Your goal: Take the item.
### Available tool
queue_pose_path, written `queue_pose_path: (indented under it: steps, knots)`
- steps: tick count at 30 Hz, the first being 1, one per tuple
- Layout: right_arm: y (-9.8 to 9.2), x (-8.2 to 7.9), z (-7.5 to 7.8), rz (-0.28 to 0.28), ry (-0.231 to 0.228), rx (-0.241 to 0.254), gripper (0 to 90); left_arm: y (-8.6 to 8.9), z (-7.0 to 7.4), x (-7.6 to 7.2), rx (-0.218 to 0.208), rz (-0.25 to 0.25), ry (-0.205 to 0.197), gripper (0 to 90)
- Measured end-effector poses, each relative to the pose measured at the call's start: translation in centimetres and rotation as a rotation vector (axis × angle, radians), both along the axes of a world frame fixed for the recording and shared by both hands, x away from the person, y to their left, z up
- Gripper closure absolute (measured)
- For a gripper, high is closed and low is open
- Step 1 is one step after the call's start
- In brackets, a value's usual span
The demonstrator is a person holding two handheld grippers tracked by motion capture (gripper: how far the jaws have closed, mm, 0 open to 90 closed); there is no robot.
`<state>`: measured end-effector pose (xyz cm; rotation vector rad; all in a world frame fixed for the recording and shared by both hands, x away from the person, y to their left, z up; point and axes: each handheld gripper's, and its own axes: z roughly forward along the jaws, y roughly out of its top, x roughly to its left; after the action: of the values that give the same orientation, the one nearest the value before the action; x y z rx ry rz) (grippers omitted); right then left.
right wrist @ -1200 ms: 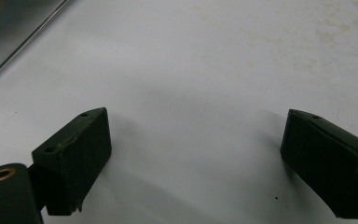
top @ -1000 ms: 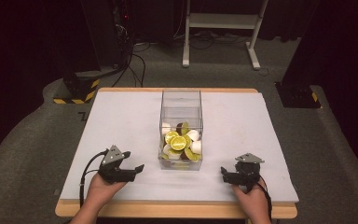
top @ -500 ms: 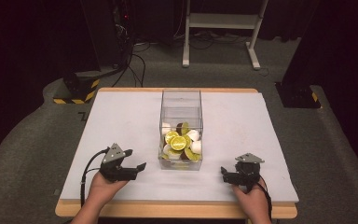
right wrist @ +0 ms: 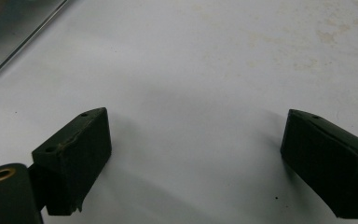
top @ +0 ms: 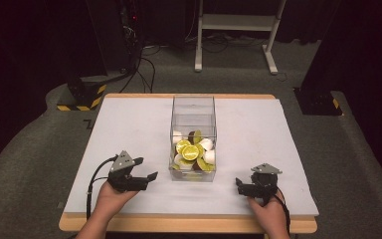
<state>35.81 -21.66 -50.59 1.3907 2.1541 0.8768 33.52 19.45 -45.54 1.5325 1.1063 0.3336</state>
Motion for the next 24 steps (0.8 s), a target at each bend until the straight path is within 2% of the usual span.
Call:
queue_pose_path:
  steps: [4,8,10,14,15,16,24]
  knots:
    - [0.0,0.0,0.0,-0.001,0.000,0.001,8.3,-0.2,0.3,0.0,0.002,-0.013,-0.006,21.5]
    - [0.0,0.0,0.0,0.000,0.000,0.000,8.3,-0.5,0.8,0.2,-0.037,-0.025,-0.010,21.7]
    - [0.0,0.0,0.0,0.000,0.000,0.000,8.3,-0.7,1.0,0.3,-0.044,-0.035,-0.014,21.7]
    - [0.0,0.0,0.0,0.000,0.000,0.000,8.2,-1.1,1.4,0.3,-0.045,-0.043,-0.026,21.8]
    - [0.0,0.0,0.0,0.000,0.000,0.000,8.2,-1.2,1.6,0.3,-0.032,-0.049,-0.036,21.8]
    - [0.0,0.0,0.0,0.000,0.000,0.000,8.3,-1.4,1.7,0.3,-0.049,-0.047,-0.034,21.8]
    - [0.0,0.0,0.0,0.000,0.000,0.000,8.3,-3.2,3.0,0.7,-0.024,-0.074,-0.068,20.7]
